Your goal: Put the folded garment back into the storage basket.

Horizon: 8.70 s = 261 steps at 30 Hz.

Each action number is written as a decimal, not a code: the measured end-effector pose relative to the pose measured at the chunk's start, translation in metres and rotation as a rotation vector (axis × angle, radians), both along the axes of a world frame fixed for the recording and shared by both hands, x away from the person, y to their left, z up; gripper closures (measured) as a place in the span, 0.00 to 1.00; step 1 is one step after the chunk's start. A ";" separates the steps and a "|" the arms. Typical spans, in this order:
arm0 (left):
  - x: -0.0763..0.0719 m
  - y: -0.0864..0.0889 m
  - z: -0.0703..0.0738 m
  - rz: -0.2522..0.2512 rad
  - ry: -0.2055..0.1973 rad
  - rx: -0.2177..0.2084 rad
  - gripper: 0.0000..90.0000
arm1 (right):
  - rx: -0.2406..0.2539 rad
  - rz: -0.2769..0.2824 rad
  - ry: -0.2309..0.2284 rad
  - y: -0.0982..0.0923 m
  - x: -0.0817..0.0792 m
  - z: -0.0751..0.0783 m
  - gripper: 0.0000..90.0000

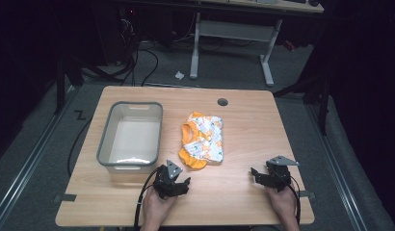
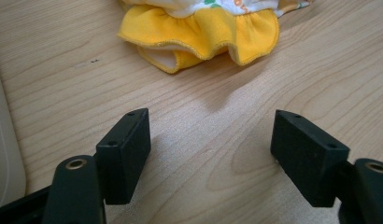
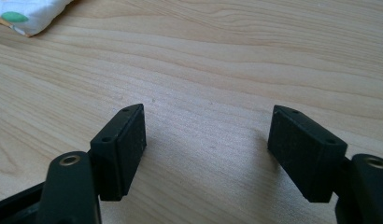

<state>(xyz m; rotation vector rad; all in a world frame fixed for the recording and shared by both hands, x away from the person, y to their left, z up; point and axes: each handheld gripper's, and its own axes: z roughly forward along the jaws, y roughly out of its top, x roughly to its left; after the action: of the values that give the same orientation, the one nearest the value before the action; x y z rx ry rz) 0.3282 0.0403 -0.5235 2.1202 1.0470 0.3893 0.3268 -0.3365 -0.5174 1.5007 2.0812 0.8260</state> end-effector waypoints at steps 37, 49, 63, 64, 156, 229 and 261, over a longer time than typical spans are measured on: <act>0.001 -0.001 0.000 0.034 0.008 0.008 0.25 | -0.002 0.003 0.000 0.000 0.000 0.000 0.31; -0.001 -0.006 0.000 0.025 0.013 0.008 0.23 | -0.003 0.003 0.000 0.000 0.000 0.000 0.31; -0.001 -0.011 0.016 -0.001 0.020 -0.030 0.29 | -0.004 0.005 -0.001 0.000 0.000 0.000 0.31; 0.000 -0.012 0.017 -0.004 0.019 -0.034 0.29 | -0.004 0.005 -0.001 0.000 0.000 0.000 0.31; 0.147 -0.070 0.011 0.130 0.158 -0.001 0.71 | -0.002 0.011 0.000 0.000 -0.001 0.000 0.31; 0.093 -0.020 0.109 -0.044 0.019 -0.286 0.83 | -0.001 0.012 0.001 0.000 0.000 0.000 0.31; 0.095 0.042 0.132 0.019 0.011 -0.346 0.83 | -0.004 0.014 0.000 0.000 0.000 0.000 0.31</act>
<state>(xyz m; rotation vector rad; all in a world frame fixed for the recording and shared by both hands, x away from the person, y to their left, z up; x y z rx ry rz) 0.4228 0.0822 -0.3914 1.8066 1.0574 0.1881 0.3264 -0.3363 -0.5173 1.4851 2.0945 0.8272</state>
